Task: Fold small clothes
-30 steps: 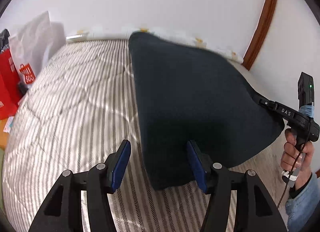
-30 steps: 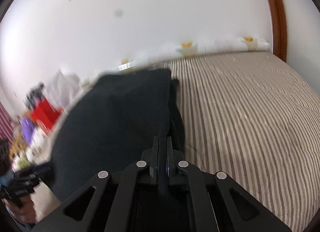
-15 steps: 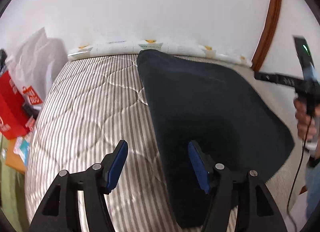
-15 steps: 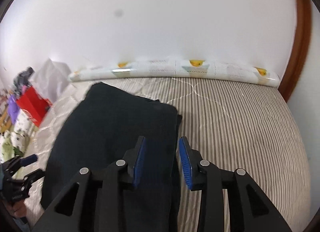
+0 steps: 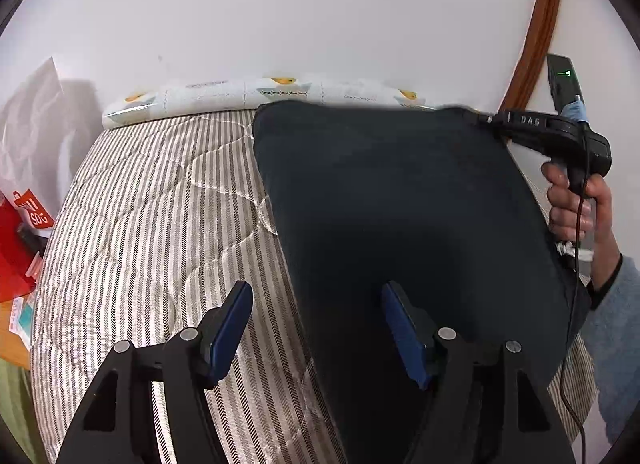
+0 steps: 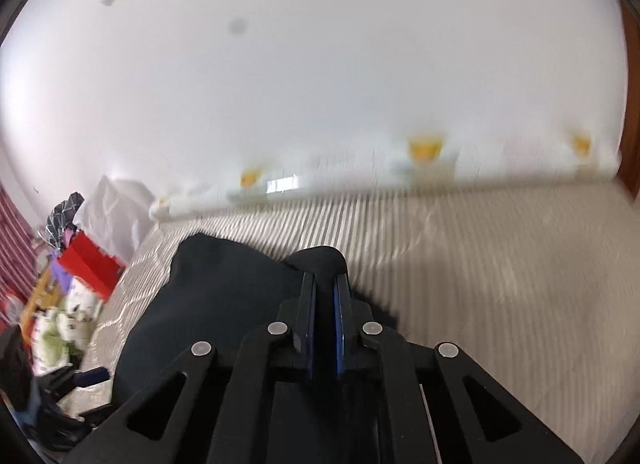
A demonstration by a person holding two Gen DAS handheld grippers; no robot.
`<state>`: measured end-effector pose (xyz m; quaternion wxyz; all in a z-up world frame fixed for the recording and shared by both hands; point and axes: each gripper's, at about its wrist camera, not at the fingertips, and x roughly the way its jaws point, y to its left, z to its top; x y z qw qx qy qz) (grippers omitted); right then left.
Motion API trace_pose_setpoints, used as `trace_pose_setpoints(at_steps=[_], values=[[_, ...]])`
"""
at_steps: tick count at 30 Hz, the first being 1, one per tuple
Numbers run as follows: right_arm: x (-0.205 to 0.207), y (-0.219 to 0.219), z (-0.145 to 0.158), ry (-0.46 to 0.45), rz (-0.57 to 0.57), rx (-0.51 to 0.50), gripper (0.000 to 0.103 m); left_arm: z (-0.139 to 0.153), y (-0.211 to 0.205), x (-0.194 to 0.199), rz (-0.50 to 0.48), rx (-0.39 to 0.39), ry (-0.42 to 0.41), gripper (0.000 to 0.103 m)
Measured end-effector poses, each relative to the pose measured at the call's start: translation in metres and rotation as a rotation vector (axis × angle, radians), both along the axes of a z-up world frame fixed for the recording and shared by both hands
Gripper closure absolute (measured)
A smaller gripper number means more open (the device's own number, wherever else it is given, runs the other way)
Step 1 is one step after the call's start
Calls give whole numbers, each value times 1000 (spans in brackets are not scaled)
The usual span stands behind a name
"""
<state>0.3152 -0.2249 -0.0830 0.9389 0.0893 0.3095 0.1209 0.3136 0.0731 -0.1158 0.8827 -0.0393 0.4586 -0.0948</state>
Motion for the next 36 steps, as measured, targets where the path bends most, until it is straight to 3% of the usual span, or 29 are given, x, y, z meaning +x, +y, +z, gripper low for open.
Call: trace_pose_setpoints(at_steps=[4,7,11,16,19,24,25,26,29,31,36], values=[[38,0,-31,175,-58,-21,99,1,-5,0,-2,27,-6,37],[36,-8,-30,228,-49,33,96,4,-4,-5,4,43,-12,37],[-11,-22,-8,167,-81,28,89,8,1,-16,21,22,-14,39],[-91,-30,-4,151,-49,11,63,9,3,-35,33,5,-27,39],[-121,-24,-15,163,-9,11,62,6,5,-45,42,-25,-14,39],[-140,-20,-52,214,-10,54,66,1,0,-56,64,-40,-17,39],[-139,-19,-60,205,-7,73,87,-1,-2,-56,74,-40,-19,39],[-139,-18,-65,193,-4,78,98,-2,-3,-55,87,-43,-22,39],[-159,-30,-63,63,-41,148,98,-1,-5,-58,117,-41,-27,39],[-163,-37,-66,74,-71,192,98,1,-7,-61,120,-24,-25,39],[-174,-17,-52,67,-134,39,96,6,-14,-71,114,37,-42,39]])
